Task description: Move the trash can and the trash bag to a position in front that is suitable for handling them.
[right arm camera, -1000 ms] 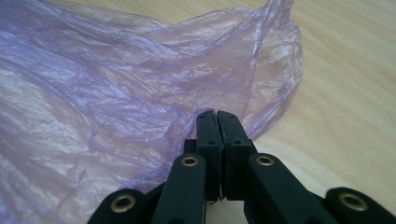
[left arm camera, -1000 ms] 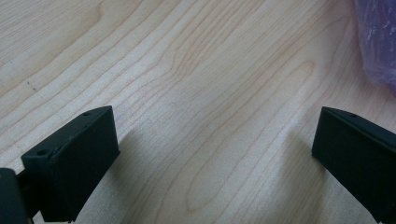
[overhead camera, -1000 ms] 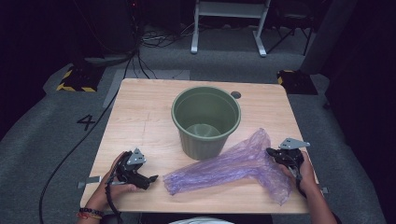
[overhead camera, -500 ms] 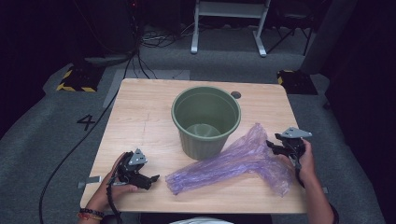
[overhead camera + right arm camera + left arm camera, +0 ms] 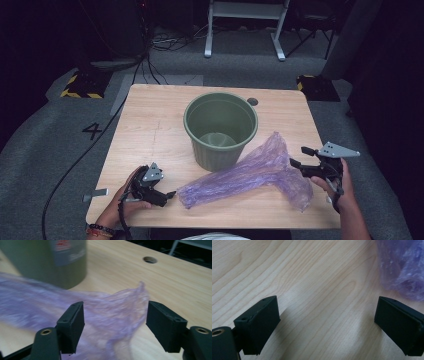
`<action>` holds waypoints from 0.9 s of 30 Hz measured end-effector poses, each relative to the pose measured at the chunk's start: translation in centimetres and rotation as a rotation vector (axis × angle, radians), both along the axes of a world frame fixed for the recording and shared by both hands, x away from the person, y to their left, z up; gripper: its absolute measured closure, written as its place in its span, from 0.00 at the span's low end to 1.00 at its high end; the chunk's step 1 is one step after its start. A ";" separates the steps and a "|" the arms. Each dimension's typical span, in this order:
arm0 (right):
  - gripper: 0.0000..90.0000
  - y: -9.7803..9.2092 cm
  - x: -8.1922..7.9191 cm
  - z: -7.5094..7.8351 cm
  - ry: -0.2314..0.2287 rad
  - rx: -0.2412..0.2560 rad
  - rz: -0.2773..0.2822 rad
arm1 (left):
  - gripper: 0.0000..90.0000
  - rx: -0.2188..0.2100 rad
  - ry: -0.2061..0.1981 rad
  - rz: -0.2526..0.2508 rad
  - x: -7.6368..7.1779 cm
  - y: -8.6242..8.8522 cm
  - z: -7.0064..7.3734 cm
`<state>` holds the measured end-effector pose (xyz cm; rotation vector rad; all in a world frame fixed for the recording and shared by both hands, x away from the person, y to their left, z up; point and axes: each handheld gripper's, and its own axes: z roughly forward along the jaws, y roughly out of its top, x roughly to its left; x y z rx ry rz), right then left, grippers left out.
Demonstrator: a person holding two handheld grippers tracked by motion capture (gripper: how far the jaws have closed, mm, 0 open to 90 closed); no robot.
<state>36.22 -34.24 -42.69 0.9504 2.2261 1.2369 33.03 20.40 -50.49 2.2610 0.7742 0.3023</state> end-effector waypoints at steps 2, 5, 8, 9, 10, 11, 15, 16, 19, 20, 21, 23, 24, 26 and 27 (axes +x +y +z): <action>0.31 0.2 -1.2 0.0 0.022 -0.001 0.048 | 0.07 0.002 -0.001 -0.008 -0.1 -0.2 0.0; 0.29 0.4 -2.8 -0.7 0.060 -0.021 0.112 | 0.07 0.000 -0.002 -0.019 -0.1 -0.5 0.0; 0.27 0.9 -3.4 -2.0 0.104 -0.065 0.135 | 0.07 0.002 -0.002 -0.031 -0.2 -0.6 0.0; 0.26 1.0 -3.4 -2.5 0.119 -0.072 0.137 | 0.07 0.001 -0.001 -0.032 -0.2 -0.7 0.0; 0.27 1.1 -3.2 -2.9 0.132 -0.077 0.138 | 0.07 0.000 -0.001 -0.032 -0.2 -0.7 0.0; 0.27 1.3 -3.1 -3.4 0.139 -0.086 0.135 | 0.07 -0.001 0.000 -0.032 -0.2 -0.7 0.0; 0.33 1.9 -2.2 -4.7 0.145 -0.123 0.108 | 0.09 0.000 -0.002 -0.037 -0.3 -0.8 0.1; 0.36 2.0 -2.0 -4.9 0.144 -0.129 0.096 | 0.10 -0.002 -0.001 -0.040 -0.4 -0.9 0.1; 0.47 2.0 -1.3 -5.6 0.138 -0.122 0.070 | 0.14 -0.008 -0.007 -0.050 -0.6 -1.4 0.1; 0.49 2.0 -1.1 -5.8 0.137 -0.124 0.062 | 0.16 -0.010 -0.009 -0.058 -0.6 -1.5 0.2; 0.50 1.9 -0.9 -5.9 0.134 -0.128 0.054 | 0.18 -0.012 -0.010 -0.061 -0.7 -1.7 0.2; 0.51 1.9 -0.5 -6.2 0.134 -0.125 0.040 | 0.18 -0.012 -0.011 -0.066 -0.7 -2.0 0.2; 0.51 2.0 -0.3 -6.3 0.132 -0.131 0.037 | 0.18 -0.014 -0.009 -0.066 -0.7 -2.2 0.2; 0.50 2.2 0.2 -6.5 0.118 -0.154 0.014 | 0.19 -0.012 -0.012 -0.062 -0.6 -2.5 0.2; 0.50 2.2 0.4 -6.5 0.117 -0.158 0.006 | 0.19 -0.014 -0.014 -0.064 -0.6 -2.6 0.2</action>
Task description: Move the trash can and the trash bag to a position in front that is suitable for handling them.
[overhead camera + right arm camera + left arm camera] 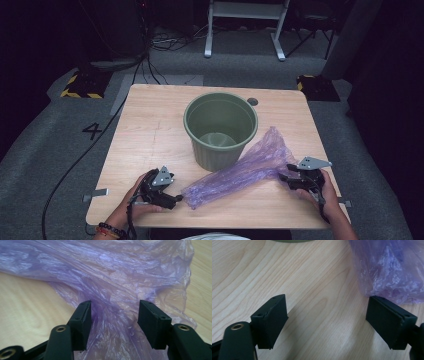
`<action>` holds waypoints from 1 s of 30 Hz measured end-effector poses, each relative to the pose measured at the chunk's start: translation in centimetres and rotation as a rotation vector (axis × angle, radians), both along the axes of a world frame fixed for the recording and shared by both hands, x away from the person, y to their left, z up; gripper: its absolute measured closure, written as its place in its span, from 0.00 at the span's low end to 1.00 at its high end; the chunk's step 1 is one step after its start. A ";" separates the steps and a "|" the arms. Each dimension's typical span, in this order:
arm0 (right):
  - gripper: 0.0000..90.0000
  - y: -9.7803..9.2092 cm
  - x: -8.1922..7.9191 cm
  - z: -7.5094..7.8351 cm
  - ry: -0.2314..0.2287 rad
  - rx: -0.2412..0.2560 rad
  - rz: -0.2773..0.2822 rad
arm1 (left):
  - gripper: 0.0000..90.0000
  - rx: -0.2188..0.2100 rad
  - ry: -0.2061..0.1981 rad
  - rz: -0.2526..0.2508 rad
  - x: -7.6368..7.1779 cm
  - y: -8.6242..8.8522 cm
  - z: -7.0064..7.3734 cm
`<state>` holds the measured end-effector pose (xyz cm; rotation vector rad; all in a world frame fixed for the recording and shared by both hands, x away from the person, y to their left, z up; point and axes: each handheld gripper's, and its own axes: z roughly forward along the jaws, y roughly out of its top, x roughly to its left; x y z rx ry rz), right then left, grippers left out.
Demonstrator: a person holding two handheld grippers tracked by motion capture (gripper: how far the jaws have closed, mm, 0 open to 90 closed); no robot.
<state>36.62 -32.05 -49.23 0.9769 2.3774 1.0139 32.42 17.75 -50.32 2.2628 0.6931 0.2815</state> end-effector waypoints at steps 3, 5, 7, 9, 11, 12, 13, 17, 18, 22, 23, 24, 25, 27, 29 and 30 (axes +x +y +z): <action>0.48 0.0 0.6 -0.1 -0.006 -0.014 -0.018 | 0.22 -0.006 -0.001 -0.005 -0.1 -0.3 0.0; 0.48 -0.1 1.6 -0.3 -0.015 -0.022 -0.033 | 0.25 -0.008 -0.006 -0.018 -0.1 -0.8 0.0; 0.47 -0.2 2.3 -0.3 -0.024 -0.034 -0.048 | 0.30 -0.018 -0.010 -0.027 -0.1 -1.1 0.0; 0.47 -0.3 2.6 -0.3 -0.030 -0.040 -0.056 | 0.32 -0.018 -0.015 -0.029 -0.1 -1.3 0.0; 0.45 -0.4 3.4 -0.3 -0.039 -0.044 -0.075 | 0.37 -0.022 -0.016 -0.027 0.0 -1.6 0.0; 0.43 -0.4 3.8 -0.3 -0.050 -0.043 -0.092 | 0.38 -0.022 -0.016 -0.026 0.0 -1.8 0.0; 0.42 -0.3 4.0 -0.2 -0.053 -0.037 -0.095 | 0.38 -0.024 -0.018 -0.017 0.1 -2.2 0.0; 0.38 0.0 4.1 0.2 -0.080 -0.033 -0.098 | 0.38 -0.025 -0.017 -0.005 0.3 -2.7 0.0; 0.36 0.4 3.9 0.5 -0.096 -0.040 -0.084 | 0.38 -0.024 -0.017 -0.001 0.4 -3.0 0.0; 0.33 1.1 3.1 1.2 -0.131 -0.054 -0.073 | 0.38 -0.024 -0.018 0.000 0.4 -3.2 0.0; 0.33 1.2 3.0 1.4 -0.139 -0.054 -0.066 | 0.38 -0.024 -0.018 0.000 0.4 -3.2 0.0; 0.31 1.5 2.7 1.9 -0.156 -0.059 -0.065 | 0.38 -0.024 -0.018 0.000 0.4 -3.2 0.0; 0.31 1.5 2.7 1.9 -0.156 -0.059 -0.065 | 0.38 -0.024 -0.018 0.000 0.4 -3.2 0.0; 0.30 1.5 2.4 2.6 -0.171 -0.040 -0.067 | 0.38 -0.025 -0.017 -0.001 0.4 -3.2 0.0; 0.30 1.6 2.1 3.2 -0.172 -0.022 -0.062 | 0.36 -0.023 -0.015 -0.019 0.4 -3.1 0.0; 0.30 1.6 1.9 3.5 -0.177 -0.022 -0.061 | 0.36 -0.021 -0.014 -0.021 0.4 -3.1 0.0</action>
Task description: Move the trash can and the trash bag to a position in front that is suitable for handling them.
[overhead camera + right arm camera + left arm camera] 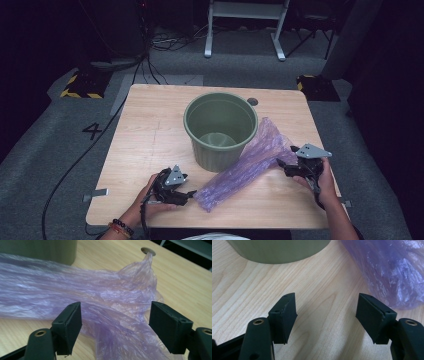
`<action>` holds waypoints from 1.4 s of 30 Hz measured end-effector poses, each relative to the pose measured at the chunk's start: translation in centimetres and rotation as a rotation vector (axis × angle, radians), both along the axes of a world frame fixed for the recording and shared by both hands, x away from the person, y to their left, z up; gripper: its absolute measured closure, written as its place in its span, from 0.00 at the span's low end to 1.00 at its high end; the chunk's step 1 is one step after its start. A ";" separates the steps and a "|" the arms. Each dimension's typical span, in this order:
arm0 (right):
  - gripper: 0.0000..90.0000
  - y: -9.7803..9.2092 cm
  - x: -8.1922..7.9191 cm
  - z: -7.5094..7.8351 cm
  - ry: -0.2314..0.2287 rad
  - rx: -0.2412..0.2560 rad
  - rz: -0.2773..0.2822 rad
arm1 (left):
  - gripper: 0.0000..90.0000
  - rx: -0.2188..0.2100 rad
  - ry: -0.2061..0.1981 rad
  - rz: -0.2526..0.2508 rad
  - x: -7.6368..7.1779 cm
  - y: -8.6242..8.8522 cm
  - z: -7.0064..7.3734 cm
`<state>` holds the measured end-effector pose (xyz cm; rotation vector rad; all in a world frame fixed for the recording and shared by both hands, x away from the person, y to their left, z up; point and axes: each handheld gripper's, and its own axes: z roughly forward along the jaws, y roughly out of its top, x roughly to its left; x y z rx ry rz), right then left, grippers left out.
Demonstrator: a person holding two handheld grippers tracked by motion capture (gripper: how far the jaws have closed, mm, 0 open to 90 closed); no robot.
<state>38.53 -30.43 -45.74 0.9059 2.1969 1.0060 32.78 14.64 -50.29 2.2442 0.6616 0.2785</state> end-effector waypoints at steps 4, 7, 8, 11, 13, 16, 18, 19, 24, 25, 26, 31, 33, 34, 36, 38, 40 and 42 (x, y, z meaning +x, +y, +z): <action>0.30 0.3 -0.9 1.0 -0.010 0.026 0.003 | 0.36 -0.004 -0.001 0.000 -0.1 0.1 0.0; 0.29 0.5 -1.3 1.2 0.000 0.030 0.006 | 0.35 -0.004 -0.001 0.001 -0.1 0.1 0.0; 0.30 0.9 -1.9 1.4 -0.001 0.039 0.019 | 0.35 -0.003 -0.001 0.000 -0.1 0.1 0.0; 0.29 1.2 -2.4 1.4 0.000 0.077 0.048 | 0.35 -0.004 -0.001 -0.001 -0.1 0.1 0.0; 0.29 2.3 -2.6 1.0 0.015 0.103 0.099 | 0.35 -0.004 0.000 -0.002 -0.1 0.1 0.0; 0.29 3.2 -2.5 0.5 0.032 0.105 0.132 | 0.34 -0.004 0.000 -0.002 -0.1 0.1 0.0; 0.28 4.5 -2.3 -0.3 0.053 0.119 0.189 | 0.34 -0.004 0.000 -0.003 -0.1 0.1 0.0; 0.28 4.9 -2.2 -0.5 0.061 0.121 0.206 | 0.34 -0.003 0.001 -0.002 -0.1 0.1 0.0; 0.27 7.0 -2.2 -1.2 0.071 0.119 0.285 | 0.33 0.001 0.002 -0.004 -0.1 0.0 0.0; 0.27 7.4 -2.1 -1.4 0.074 0.115 0.296 | 0.33 0.002 0.002 -0.005 0.0 0.0 0.0; 0.27 7.8 -2.1 -1.6 0.080 0.113 0.308 | 0.32 0.004 0.003 -0.006 0.0 0.0 0.0; 0.25 9.1 -1.9 -2.6 0.102 0.090 0.368 | 0.31 0.001 0.005 -0.007 0.0 -0.1 0.0; 0.25 9.8 -1.6 -3.3 0.125 0.072 0.392 | 0.31 0.001 0.004 -0.009 0.1 -0.1 0.0; 0.25 10.0 -1.5 -3.6 0.134 0.055 0.393 | 0.31 0.001 0.004 -0.009 0.1 -0.1 0.0; 0.25 10.2 -1.4 -3.8 0.150 0.046 0.403 | 0.31 0.001 0.005 -0.008 0.1 -0.1 0.0; 0.23 10.6 -0.9 -4.5 0.167 0.028 0.398 | 0.29 0.004 0.005 -0.006 0.2 -0.1 0.0; 0.23 10.7 -0.7 -4.5 0.166 0.020 0.393 | 0.29 0.003 0.007 -0.005 0.2 -0.1 -0.1; 0.23 10.7 -0.4 -4.6 0.167 0.014 0.378 | 0.28 0.006 0.007 -0.005 0.2 -0.1 0.0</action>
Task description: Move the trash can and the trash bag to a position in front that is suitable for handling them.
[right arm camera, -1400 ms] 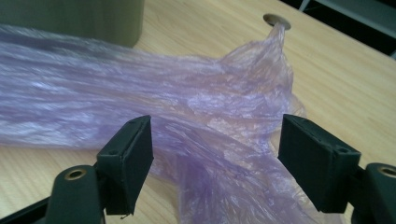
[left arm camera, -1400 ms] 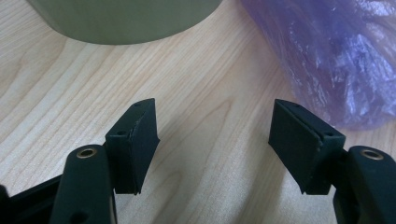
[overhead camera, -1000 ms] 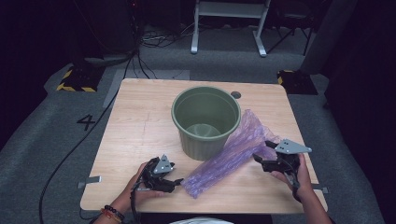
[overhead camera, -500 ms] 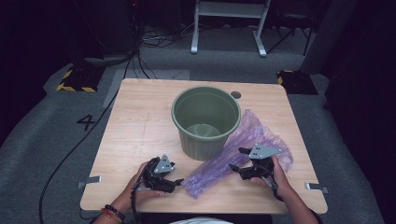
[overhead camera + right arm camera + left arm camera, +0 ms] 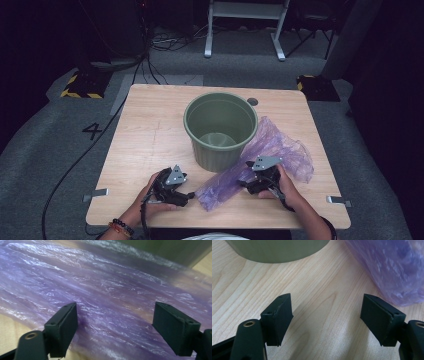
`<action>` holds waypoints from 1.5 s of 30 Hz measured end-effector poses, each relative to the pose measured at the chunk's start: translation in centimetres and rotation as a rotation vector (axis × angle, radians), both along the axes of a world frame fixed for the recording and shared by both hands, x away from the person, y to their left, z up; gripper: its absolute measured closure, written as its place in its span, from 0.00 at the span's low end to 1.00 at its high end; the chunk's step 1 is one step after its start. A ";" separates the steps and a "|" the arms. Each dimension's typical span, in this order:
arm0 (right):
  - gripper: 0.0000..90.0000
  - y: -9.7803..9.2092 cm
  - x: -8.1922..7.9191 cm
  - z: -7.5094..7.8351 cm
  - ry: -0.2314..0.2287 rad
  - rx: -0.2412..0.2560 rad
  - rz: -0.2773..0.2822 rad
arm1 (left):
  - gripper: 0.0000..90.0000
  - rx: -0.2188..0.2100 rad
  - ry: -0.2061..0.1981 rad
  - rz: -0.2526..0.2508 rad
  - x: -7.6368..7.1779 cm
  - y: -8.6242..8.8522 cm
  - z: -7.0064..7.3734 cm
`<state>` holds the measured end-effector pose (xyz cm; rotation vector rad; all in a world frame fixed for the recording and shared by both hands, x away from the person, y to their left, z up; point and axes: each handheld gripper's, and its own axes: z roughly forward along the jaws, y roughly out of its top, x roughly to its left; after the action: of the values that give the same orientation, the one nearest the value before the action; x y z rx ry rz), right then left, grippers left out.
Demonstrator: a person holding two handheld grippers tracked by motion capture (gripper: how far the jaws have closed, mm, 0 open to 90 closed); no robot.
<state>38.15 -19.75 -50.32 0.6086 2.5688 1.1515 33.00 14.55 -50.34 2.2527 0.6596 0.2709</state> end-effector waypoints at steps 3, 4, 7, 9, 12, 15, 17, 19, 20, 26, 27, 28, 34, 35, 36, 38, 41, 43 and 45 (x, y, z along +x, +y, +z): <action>0.23 0.0 0.2 0.0 0.005 -0.002 -0.011 | 0.26 0.002 0.000 -0.001 0.1 0.0 0.0; 0.24 -0.1 0.3 0.0 0.008 -0.002 -0.015 | 0.26 0.004 0.000 -0.005 0.2 0.0 0.0; 0.25 -0.2 0.7 0.0 0.031 0.003 -0.024 | 0.22 0.008 0.005 -0.014 0.6 0.1 0.0; 0.30 -0.4 1.1 0.0 0.062 0.014 -0.027 | 0.21 0.010 0.009 -0.024 0.9 0.2 0.0; 0.47 -0.9 1.7 0.1 0.059 0.030 -0.047 | 0.16 0.017 0.011 -0.040 1.6 0.2 0.0; 0.60 -1.4 2.0 0.1 0.057 0.044 -0.062 | 0.14 0.020 0.014 -0.054 2.1 0.2 -0.1; 0.68 -1.6 2.2 0.1 0.051 0.046 -0.072 | 0.11 0.026 0.016 -0.058 2.3 0.1 -0.1; 0.76 -1.8 2.3 0.1 0.051 0.052 -0.083 | 0.08 0.029 0.018 -0.058 2.6 0.1 -0.1; 0.79 -1.9 2.3 0.1 0.049 0.052 -0.086 | 0.07 0.030 0.019 -0.058 2.7 0.1 -0.1; 0.91 -2.2 2.2 0.1 0.037 0.049 -0.083 | 0.06 0.033 0.019 -0.052 2.8 0.2 -0.1; 0.92 -2.1 2.1 0.1 0.033 0.048 -0.082 | 0.06 0.034 0.020 -0.049 2.8 0.2 -0.1; 0.93 -2.1 2.1 0.1 0.026 0.045 -0.081 | 0.06 0.034 0.019 -0.047 2.8 0.2 -0.1; 0.97 -2.5 1.7 0.2 0.000 0.041 -0.081 | 0.06 0.034 0.020 -0.033 2.5 0.4 -0.1; 0.97 -2.5 1.7 0.2 -0.002 0.044 -0.083 | 0.06 0.035 0.019 -0.031 2.5 0.4 -0.1; 0.97 -2.6 1.6 0.3 -0.005 0.044 -0.086 | 0.06 0.035 0.020 -0.028 2.4 0.5 -0.1; 0.97 -2.9 1.5 0.4 -0.011 0.050 -0.090 | 0.06 0.035 0.020 -0.028 2.4 0.5 -0.1; 0.98 -3.3 1.4 0.7 -0.023 0.055 -0.103 | 0.06 0.033 0.020 -0.029 2.3 0.6 -0.1; 0.98 -3.6 1.3 0.8 -0.027 0.059 -0.113 | 0.06 0.034 0.019 -0.031 2.3 0.7 -0.1; 0.98 -3.8 1.3 0.8 -0.030 0.061 -0.121 | 0.06 0.034 0.020 -0.036 2.3 0.8 -0.1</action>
<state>39.49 -23.58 -49.50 0.7443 2.4425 1.1930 35.26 15.32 -50.46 2.3006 0.6287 0.2441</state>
